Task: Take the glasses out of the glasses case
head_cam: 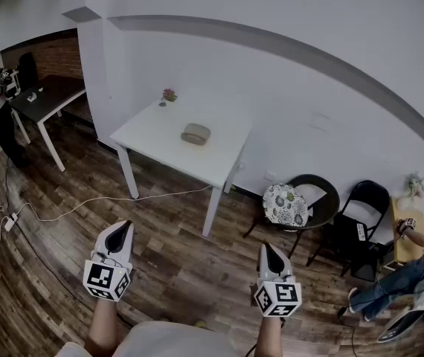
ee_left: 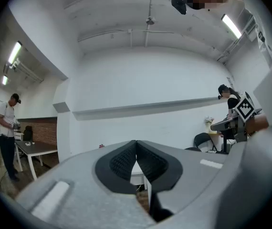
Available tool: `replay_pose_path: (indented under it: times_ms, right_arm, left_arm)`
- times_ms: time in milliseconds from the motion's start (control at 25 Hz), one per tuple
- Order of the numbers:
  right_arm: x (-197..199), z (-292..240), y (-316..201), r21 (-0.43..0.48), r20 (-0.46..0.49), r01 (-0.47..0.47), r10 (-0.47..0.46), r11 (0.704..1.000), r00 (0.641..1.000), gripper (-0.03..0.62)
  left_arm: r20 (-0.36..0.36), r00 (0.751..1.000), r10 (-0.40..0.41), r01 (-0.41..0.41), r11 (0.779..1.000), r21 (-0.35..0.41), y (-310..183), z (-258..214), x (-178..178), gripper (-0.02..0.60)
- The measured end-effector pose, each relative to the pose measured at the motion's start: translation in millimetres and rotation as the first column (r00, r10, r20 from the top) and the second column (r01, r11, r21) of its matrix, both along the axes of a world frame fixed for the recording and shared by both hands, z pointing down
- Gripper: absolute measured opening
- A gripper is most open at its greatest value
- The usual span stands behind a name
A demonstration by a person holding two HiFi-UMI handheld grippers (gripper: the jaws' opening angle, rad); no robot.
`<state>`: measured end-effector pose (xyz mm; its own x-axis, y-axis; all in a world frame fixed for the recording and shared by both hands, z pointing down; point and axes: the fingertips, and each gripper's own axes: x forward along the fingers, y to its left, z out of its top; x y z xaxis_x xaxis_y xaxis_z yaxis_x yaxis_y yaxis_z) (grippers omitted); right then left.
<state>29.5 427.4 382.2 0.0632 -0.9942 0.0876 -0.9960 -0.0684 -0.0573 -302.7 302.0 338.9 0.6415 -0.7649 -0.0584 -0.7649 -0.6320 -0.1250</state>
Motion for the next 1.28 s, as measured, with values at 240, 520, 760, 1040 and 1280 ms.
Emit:
replay_pose_path:
  times_ms: [240, 520, 760, 1040, 1280]
  right_arm:
    - [-1, 3, -3, -0.002, 0.01, 0.001, -0.001, 1.0, 1.0, 0.002]
    - [-2, 6, -2, -0.006, 0.018, -0.005, 0.005, 1.0, 1.0, 0.002]
    - [-6, 3, -5, 0.002, 0.028, -0.002, 0.002, 1.0, 1.0, 0.003]
    - [-14, 5, -3, -0.002, 0.026, 0.009, -0.009, 1.0, 1.0, 0.003]
    - [-15, 8, -1, -0.008, 0.029, 0.01, -0.01, 1.0, 1.0, 0.003]
  left_arm:
    - [-0.006, 1.0, 0.0, 0.0, 1.0, -0.007, 0, 3, 3, 0.009]
    - [-0.004, 1.0, -0.004, 0.004, 1.0, -0.018, 0, 8, -1, 0.009]
    - [0.004, 1.0, -0.006, 0.006, 1.0, -0.016, 0, 7, -1, 0.009]
    - [0.007, 1.0, -0.008, 0.008, 1.0, -0.024, 4, 10, -6, 0.011]
    - [0.008, 1.0, 0.006, -0.005, 1.0, -0.029, 5, 11, -4, 0.012]
